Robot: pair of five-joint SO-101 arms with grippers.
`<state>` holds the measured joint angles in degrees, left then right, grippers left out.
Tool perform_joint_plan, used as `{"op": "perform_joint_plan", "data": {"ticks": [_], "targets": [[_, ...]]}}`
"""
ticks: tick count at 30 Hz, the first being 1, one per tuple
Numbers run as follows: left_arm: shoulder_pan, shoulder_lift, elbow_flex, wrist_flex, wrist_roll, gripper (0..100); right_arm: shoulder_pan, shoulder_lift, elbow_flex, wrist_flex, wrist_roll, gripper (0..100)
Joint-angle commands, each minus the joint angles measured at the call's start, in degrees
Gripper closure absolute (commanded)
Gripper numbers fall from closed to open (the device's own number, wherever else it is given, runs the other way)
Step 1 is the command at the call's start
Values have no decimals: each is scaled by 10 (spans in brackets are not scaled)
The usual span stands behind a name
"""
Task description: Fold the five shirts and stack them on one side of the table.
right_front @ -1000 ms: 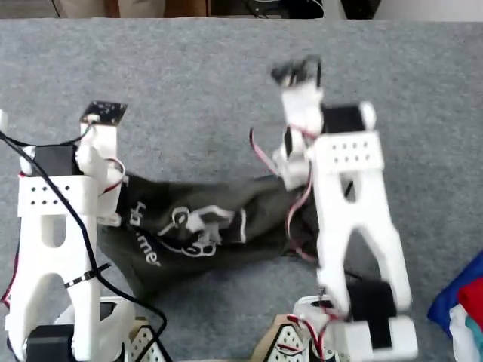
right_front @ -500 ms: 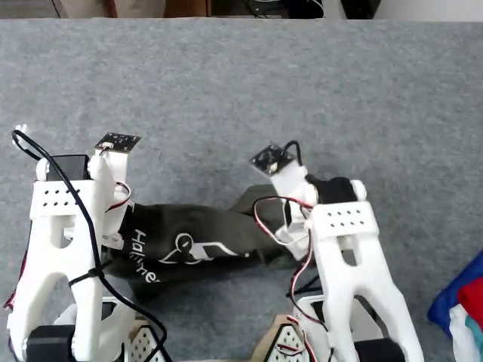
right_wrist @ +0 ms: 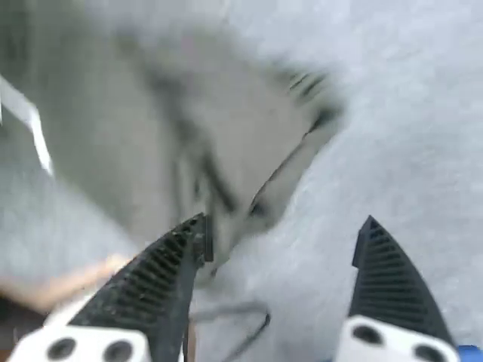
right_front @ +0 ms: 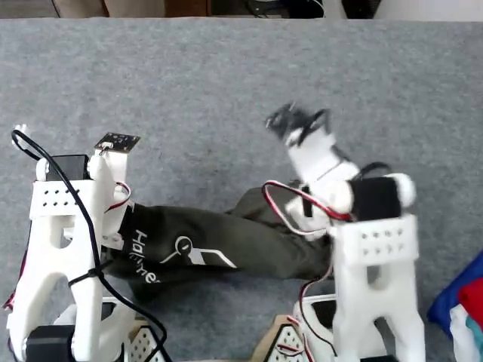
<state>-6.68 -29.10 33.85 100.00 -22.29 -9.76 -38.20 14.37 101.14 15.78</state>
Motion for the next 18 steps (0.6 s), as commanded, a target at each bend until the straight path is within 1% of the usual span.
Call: {"op": "perform_joint_plan", "data": {"ticks": [1, 7, 10, 12, 15, 18], "targets": [[-3, -10, -4, 4, -6, 981, 5, 64, -99, 4, -36, 692], [-4, -11, -4, 4, -4, 981, 6, 281, -147, -18, -111, 692], [-4, -12, -4, 4, -4, 981, 15, 355, -200, 1, -152, 693], [-4, -13, -4, 4, -4, 981, 35, 379, -223, 12, -185, 720], [-4, -13, -4, 4, -4, 981, 78, 381, -214, 12, -222, 773], [-4, -12, -4, 4, -4, 981, 114, 381, -167, 12, -251, 776]]}}
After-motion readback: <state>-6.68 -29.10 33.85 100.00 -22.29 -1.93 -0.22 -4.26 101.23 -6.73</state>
